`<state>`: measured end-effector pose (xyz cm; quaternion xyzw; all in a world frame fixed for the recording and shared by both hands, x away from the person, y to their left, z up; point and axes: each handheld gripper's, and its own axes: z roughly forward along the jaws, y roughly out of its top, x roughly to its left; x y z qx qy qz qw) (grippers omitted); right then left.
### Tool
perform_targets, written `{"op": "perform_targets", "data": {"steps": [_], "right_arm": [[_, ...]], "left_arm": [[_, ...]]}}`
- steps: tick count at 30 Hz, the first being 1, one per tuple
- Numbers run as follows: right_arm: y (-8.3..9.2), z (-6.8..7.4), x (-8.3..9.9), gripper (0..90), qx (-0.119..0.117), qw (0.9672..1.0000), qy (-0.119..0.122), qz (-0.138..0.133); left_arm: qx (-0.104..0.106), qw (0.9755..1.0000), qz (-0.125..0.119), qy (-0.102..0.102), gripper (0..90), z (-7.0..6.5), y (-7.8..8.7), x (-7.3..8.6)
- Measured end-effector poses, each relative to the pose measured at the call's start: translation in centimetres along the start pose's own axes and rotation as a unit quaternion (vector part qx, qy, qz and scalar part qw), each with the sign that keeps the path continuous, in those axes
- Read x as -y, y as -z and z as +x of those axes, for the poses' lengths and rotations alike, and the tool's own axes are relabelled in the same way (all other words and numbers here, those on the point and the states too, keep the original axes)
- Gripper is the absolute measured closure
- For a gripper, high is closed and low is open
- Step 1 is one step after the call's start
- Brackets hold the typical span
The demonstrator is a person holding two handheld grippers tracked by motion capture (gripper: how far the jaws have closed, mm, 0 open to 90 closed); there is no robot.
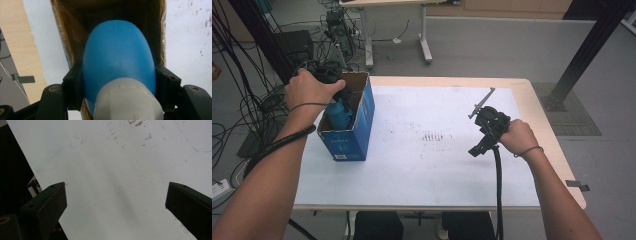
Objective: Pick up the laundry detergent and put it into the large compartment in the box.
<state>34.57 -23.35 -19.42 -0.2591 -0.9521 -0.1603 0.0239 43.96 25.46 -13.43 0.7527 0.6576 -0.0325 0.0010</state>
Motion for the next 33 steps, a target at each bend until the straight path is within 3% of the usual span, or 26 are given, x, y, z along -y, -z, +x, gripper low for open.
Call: {"op": "perform_targets", "data": {"steps": [18,33], "right_arm": [[-0.3,-0.2,0.4,3.8,-0.001,1.0000,-0.005,0.000],[-0.4,-0.2,0.5,3.8,-0.001,1.0000,-0.008,0.000]], "left_arm": [[-0.007,0.9999,0.011,-0.007,37.2,-0.4,-2.2,-0.5],[-0.014,0.9997,0.014,-0.014,37.2,-0.7,-3.1,-0.4]]}}
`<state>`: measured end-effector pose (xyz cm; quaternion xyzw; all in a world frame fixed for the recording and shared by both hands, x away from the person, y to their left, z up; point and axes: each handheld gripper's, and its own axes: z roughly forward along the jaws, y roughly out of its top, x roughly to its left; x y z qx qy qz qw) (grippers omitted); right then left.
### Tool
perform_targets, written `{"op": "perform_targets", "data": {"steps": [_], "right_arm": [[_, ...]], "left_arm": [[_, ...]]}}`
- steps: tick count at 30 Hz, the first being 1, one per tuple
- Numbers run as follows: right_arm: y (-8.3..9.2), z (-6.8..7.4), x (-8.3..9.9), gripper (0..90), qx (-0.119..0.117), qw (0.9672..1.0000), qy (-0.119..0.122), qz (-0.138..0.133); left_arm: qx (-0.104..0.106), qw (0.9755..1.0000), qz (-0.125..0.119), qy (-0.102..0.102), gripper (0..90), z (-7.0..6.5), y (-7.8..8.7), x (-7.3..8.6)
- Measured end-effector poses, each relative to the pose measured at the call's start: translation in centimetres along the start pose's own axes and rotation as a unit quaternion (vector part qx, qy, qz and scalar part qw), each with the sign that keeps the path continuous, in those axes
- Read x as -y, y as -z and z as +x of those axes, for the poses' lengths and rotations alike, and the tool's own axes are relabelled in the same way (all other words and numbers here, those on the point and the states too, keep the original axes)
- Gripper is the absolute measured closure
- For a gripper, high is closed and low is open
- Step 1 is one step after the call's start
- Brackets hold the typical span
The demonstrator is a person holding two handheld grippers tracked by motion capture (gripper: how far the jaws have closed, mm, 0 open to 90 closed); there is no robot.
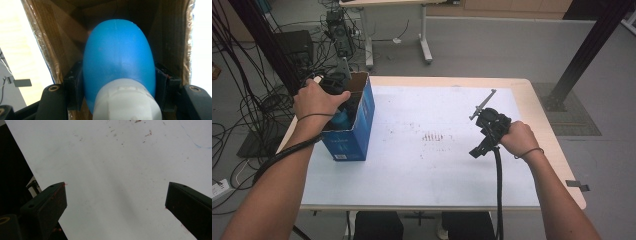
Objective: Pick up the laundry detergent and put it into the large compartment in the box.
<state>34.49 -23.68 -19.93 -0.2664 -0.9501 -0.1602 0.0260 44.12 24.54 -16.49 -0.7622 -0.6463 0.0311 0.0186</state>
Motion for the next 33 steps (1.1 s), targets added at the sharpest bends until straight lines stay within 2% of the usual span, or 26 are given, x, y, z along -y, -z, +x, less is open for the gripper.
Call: {"op": "perform_targets", "data": {"steps": [33], "right_arm": [[0.12,0.07,-0.04,3.8,0.005,1.0000,0.002,-0.001]], "left_arm": [[0.000,0.9999,0.000,0.012,37.2,0.00,-0.21,-0.10]]}}
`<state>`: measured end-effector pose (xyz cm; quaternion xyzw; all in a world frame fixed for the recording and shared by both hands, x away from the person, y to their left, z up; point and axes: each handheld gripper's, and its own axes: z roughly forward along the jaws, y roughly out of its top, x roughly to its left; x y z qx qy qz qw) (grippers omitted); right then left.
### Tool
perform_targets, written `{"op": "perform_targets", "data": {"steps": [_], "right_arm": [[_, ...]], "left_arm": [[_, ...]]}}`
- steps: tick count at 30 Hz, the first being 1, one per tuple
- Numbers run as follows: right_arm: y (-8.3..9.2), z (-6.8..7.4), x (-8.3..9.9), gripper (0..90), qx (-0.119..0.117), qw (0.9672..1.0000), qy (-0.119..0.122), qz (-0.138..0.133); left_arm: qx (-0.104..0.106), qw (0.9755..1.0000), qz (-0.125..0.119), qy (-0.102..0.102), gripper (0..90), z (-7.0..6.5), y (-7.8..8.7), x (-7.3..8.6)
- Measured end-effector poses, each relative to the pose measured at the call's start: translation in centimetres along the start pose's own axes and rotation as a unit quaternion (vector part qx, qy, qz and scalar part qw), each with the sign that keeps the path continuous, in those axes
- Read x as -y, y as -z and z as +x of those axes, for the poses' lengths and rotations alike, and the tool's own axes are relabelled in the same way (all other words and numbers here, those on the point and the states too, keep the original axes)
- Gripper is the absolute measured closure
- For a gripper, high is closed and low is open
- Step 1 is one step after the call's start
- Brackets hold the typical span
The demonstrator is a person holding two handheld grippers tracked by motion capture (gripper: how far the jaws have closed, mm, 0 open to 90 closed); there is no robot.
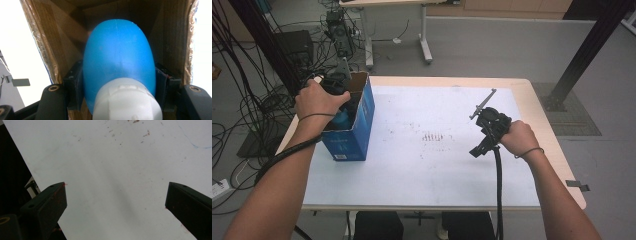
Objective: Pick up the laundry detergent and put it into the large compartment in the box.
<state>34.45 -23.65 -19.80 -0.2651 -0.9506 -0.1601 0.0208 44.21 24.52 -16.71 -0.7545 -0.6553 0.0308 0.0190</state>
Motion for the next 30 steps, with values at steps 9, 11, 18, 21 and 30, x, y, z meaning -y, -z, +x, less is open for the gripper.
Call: {"op": "perform_targets", "data": {"steps": [9,11,18,21,30], "right_arm": [[-0.04,-0.01,-0.13,3.8,0.000,1.0000,0.001,0.000],[-0.06,0.00,-0.11,3.8,0.000,1.0000,0.001,-0.001],[-0.10,0.05,-0.14,3.7,0.001,1.0000,0.000,-0.001],[-0.05,0.07,-0.15,3.7,0.002,1.0000,0.001,-0.001],[-0.07,-0.04,0.01,3.8,0.001,1.0000,-0.001,-0.003]], "left_arm": [[-0.001,1.0000,0.000,0.001,37.3,-0.05,-0.02,0.01],[0.001,1.0000,0.000,0.001,37.2,0.02,-0.02,0.02],[0.000,1.0000,0.001,0.001,37.3,-0.05,-0.01,0.00],[0.000,1.0000,0.000,0.002,37.3,-0.03,-0.03,0.00],[-0.002,1.0000,0.002,0.003,37.3,-0.14,-0.03,-0.09]]}}
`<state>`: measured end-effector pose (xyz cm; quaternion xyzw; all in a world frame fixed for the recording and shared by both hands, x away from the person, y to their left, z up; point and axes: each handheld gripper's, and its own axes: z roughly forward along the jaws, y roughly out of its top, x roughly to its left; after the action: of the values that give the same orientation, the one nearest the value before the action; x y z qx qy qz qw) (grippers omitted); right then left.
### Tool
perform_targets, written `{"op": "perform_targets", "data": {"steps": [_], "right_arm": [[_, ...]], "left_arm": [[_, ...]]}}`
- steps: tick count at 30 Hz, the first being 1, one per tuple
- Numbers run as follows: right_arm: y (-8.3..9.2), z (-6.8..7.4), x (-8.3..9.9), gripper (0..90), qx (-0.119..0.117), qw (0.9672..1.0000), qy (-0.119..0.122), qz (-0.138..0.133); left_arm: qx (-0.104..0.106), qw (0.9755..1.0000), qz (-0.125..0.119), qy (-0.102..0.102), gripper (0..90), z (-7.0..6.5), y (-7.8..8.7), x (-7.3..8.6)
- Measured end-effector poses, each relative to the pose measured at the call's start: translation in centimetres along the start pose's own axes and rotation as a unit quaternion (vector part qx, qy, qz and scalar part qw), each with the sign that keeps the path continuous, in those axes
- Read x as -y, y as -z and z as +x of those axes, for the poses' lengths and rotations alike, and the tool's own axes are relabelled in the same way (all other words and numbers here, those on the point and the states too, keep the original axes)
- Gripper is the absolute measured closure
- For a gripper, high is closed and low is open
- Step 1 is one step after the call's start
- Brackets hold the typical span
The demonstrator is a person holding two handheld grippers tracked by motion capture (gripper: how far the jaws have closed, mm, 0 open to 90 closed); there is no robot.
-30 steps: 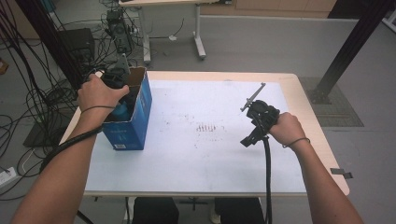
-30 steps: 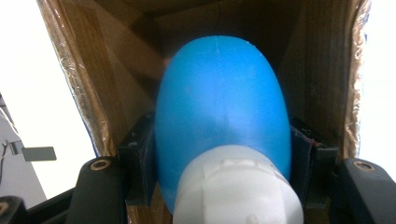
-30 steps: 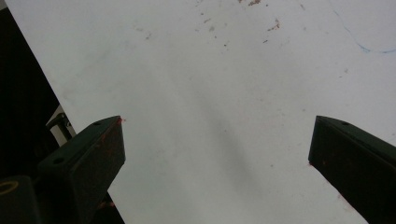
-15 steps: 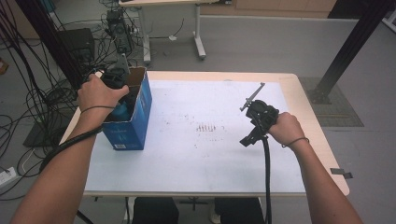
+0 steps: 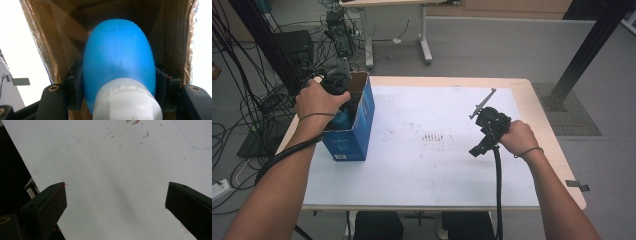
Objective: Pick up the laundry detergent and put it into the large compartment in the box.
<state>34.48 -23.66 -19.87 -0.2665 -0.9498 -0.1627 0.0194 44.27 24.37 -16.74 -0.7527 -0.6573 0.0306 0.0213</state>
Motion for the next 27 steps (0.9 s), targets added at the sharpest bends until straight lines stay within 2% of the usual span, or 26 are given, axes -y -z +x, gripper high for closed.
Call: {"op": "perform_targets", "data": {"steps": [27], "right_arm": [[0.19,-0.03,0.16,3.8,0.001,1.0000,0.001,-0.003]], "left_arm": [[-0.003,1.0000,-0.002,0.002,37.3,-0.20,0.00,0.17]]}}
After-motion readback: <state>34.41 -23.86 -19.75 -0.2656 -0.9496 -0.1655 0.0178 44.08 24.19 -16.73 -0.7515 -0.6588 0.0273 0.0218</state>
